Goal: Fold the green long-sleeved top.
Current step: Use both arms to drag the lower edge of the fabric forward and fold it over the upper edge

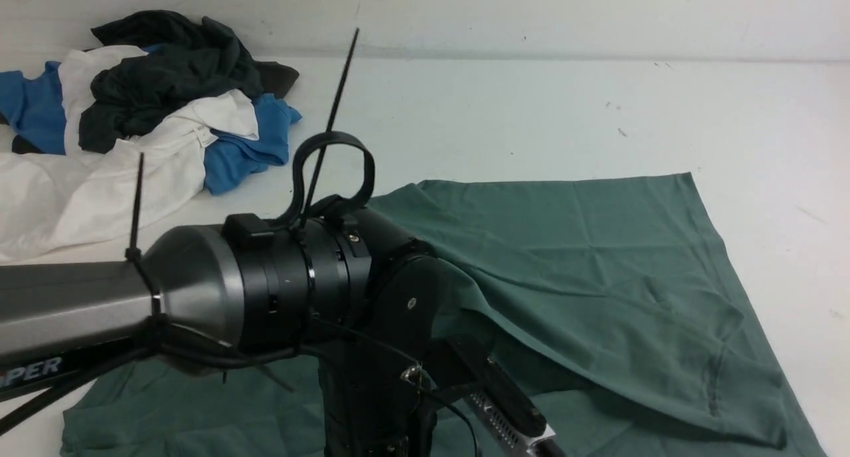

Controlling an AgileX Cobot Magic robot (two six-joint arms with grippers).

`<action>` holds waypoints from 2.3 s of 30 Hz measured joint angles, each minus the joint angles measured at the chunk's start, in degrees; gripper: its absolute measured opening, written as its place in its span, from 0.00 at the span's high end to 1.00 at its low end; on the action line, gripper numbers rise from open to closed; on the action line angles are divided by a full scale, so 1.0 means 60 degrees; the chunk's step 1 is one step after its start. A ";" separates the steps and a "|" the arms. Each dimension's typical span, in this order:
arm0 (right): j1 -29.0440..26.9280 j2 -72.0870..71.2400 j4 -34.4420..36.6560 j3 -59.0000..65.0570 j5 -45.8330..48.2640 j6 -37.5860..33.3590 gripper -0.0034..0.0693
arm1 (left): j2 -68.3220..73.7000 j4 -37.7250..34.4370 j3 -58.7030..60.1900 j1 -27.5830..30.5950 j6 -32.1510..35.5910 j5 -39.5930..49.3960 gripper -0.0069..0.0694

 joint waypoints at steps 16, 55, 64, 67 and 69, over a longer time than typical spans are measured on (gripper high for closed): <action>0.0000 0.2189 0.0505 -0.5083 0.0155 -0.0697 0.93 | -0.0150 -0.0691 -0.2872 0.2135 0.0431 0.0591 0.87; 0.0055 1.2170 0.2223 -1.3753 -0.2693 -0.1465 0.93 | 0.5649 -0.1084 -0.8066 0.4948 0.1109 -0.1290 0.87; 0.0209 1.2495 0.3374 -1.3928 -0.5754 -0.1486 0.92 | 0.5786 -0.1103 -0.8066 0.4948 0.0350 -0.2008 0.83; 0.0352 1.2742 0.3563 -1.3928 -0.6575 -0.1486 0.89 | 0.5829 -0.0990 -0.8066 0.4948 0.0079 -0.2124 0.76; 0.0561 1.3050 0.3770 -1.3928 -0.7590 -0.1682 0.77 | 0.5880 -0.0655 -0.8066 0.4948 -0.0443 -0.2341 0.64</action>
